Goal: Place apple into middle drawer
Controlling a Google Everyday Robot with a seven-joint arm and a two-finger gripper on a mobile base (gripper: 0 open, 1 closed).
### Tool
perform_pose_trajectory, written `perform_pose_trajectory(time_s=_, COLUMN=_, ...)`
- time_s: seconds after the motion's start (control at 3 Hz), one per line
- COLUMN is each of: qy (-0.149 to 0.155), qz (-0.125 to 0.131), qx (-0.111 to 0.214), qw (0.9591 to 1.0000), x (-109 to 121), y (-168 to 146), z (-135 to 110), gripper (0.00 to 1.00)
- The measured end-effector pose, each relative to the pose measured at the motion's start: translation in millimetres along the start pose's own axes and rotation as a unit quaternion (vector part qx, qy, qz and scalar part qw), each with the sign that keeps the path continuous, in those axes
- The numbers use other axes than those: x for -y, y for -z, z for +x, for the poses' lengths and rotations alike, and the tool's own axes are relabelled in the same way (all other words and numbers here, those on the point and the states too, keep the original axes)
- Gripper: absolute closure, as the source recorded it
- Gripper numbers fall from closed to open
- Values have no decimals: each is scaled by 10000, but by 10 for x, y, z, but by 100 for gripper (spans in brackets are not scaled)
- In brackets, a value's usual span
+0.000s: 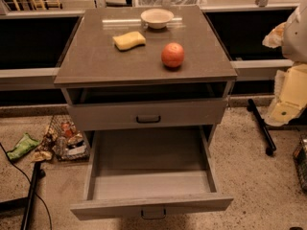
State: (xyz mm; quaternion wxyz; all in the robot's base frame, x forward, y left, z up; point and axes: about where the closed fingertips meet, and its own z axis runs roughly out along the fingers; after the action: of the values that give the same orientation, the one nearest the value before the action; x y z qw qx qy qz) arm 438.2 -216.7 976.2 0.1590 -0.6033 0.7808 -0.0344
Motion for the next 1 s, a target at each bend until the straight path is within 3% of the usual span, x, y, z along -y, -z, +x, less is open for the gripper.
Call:
perform_pose_trajectory(time_s=0.33, qy=-37, qz=103, qx=50, qw=9999, x=38, y=-1, z=-10, gripper=0)
perform_pose_trajectory(time_s=0.67, qy=-205, qz=248, qx=515, qw=9982, x=391, y=-211, z=-159, gripper=0)
perform_pose_trajectory(time_s=1.0, qy=-372, qz=358, qx=1347, qw=9895, x=915, y=-565, z=-517, gripper=0)
